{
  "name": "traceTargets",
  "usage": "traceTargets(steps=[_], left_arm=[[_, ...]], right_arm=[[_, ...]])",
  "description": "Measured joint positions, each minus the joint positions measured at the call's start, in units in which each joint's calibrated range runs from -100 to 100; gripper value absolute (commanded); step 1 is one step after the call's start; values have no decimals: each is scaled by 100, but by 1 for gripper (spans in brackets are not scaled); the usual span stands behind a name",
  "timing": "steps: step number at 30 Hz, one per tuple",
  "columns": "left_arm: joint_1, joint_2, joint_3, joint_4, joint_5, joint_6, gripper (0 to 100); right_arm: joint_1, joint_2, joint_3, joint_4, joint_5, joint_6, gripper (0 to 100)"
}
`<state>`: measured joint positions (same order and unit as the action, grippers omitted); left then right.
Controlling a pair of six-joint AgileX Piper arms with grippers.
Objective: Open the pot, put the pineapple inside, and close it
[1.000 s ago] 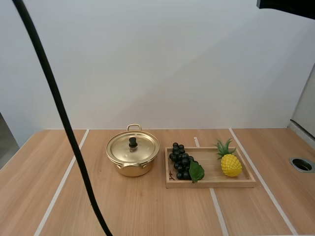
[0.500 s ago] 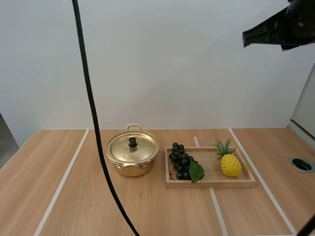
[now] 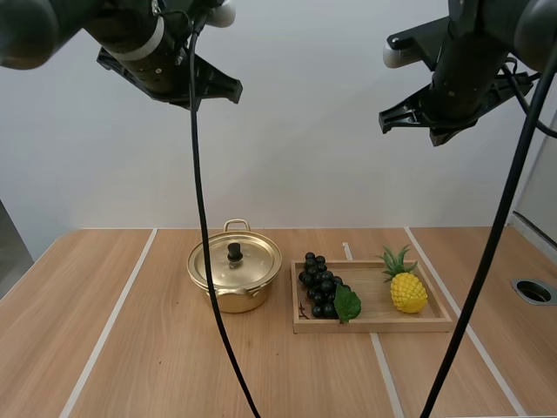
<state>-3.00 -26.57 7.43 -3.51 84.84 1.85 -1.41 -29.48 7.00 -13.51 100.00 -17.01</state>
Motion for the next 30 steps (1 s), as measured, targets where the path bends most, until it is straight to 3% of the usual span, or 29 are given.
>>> traceTargets(steps=[12,23,30], left_arm=[[0,1015,0,-8,436,259,0],[0,1491,318,-8,752,404,0],[0,1839,838,-70,736,488,0]], right_arm=[[0,848,2,486,0,-7,0],[0,874,1228,498,-14,-7,0],[0,874,1546,498,0,-7,0]])
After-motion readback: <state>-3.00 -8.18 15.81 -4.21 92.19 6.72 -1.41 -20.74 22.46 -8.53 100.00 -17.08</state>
